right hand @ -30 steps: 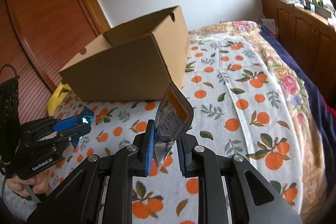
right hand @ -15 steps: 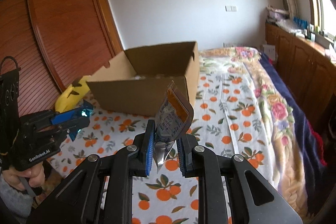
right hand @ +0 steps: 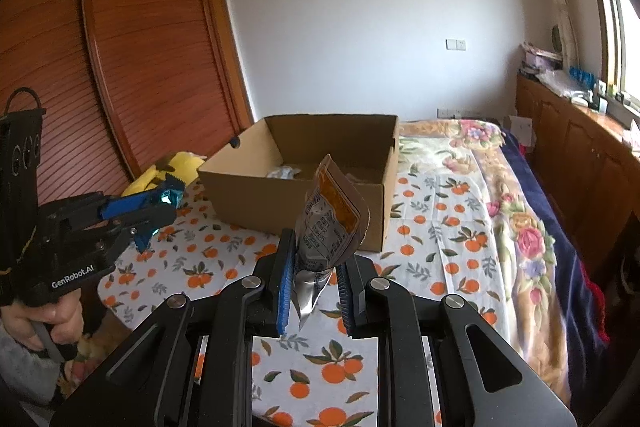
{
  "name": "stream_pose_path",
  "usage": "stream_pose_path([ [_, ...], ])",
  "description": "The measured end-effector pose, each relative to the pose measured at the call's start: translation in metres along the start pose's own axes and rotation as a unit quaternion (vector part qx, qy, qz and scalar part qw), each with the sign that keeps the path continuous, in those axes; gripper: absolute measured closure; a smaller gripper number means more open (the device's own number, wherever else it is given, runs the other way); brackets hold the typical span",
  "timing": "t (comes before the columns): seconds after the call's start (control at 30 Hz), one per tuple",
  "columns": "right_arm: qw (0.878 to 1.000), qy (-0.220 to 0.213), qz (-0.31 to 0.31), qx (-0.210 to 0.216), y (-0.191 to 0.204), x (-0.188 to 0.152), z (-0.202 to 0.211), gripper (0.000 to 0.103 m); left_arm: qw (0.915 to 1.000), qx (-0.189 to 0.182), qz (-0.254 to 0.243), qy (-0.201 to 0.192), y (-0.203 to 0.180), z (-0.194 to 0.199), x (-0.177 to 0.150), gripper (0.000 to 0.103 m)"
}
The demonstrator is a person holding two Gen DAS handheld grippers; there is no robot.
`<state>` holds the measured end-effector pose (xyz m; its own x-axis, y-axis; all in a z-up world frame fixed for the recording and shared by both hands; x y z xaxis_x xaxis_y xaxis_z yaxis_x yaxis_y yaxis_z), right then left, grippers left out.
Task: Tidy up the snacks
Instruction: 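Lift both held packets and carry them over the open cardboard box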
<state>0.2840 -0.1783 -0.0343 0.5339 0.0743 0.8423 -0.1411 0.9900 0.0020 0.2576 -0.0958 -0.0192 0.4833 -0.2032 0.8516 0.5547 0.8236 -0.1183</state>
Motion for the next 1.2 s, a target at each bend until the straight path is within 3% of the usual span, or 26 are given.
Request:
stream_pose_path([
  [0.47, 1.0, -0.01, 0.025, 0.007, 0.015, 0.018, -0.017, 0.085, 0.9999, 0.005, -0.005, -0.015, 0.014, -0.017, 0.021, 0.081],
  [1.2, 0.998, 0.01, 0.059, 0.022, 0.024, 0.05, -0.124, 0.085, 0.9989, 0.037, 0.017, 0.022, 0.107, -0.112, 0.033, 0.08],
])
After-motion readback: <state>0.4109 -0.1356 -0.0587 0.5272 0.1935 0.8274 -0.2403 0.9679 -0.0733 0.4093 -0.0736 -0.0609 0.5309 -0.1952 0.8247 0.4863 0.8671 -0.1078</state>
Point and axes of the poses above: each gripper's, at about its wrist camera, not at the fingertips, and z roughly against the way its jaws point, y to its left, x to its top, the point moved 10 cm from there along -z, roughly the way its jaws point, and after that the axes turned 12 degrees about -x, right-handed, at the moved point
